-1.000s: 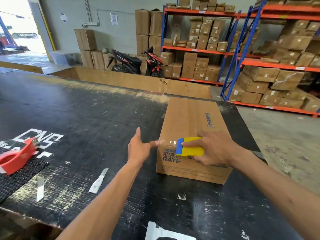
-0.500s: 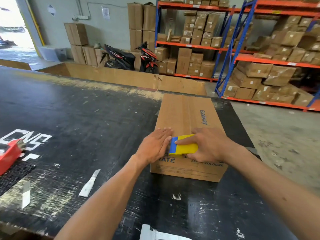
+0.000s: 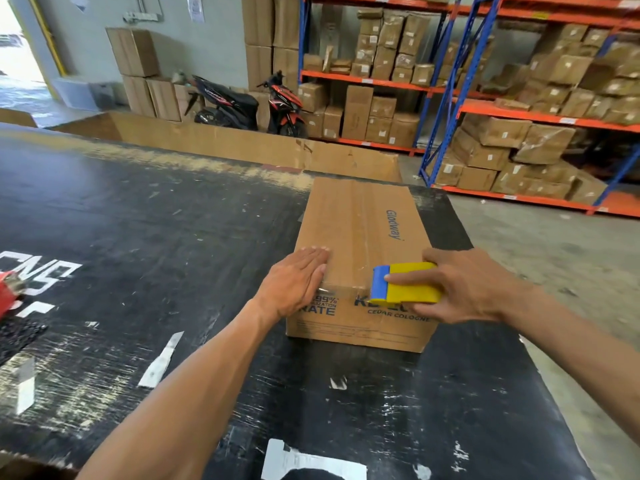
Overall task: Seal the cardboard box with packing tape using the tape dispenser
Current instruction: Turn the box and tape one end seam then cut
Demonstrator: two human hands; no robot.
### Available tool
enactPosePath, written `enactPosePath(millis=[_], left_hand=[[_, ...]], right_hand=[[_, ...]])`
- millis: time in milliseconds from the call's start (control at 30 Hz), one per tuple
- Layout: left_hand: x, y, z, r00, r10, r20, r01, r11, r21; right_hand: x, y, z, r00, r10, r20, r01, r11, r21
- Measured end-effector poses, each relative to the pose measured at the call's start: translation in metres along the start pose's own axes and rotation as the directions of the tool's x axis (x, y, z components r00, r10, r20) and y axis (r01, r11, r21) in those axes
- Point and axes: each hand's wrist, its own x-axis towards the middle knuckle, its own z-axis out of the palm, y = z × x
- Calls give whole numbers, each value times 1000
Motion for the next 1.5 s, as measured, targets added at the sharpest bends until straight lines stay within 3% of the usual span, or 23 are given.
enactPosePath(millis=[133,333,467,600,700,800,1100,1333,1500], left_hand=[[0,-5,1,995,31,97,-32,999,13],[5,-12,-3,953,72,296,-94,994,60],[4,-6,-9,951,72,302,-129,976,174],[20,10,-17,927,247,284,-325,905,275],[36,20,-11,845,341,413,-451,869,205],[39,17,-2,801,283,528,-405,905,129],[41,14,-5,797,287,532,-382,921,74],[42,12,-4,803,304,513,-375,926,37],[42,16,-7,799,268,538,-327,945,14]], right_hand=[[3,1,7,1000,-19,17,20,997,-74],[0,-1,7,999,-24,44,26,999,-45],[2,-2,7,999,-17,48,18,999,-30],[5,0,7,997,-21,68,23,1000,-18],[7,2,6,998,-34,49,35,999,-8],[9,3,10,999,-34,31,34,999,-8],[2,9,15,996,-68,-57,65,997,-38],[-38,55,26,990,-75,-123,74,997,-11],[-29,56,34,971,-169,-167,161,985,-57]])
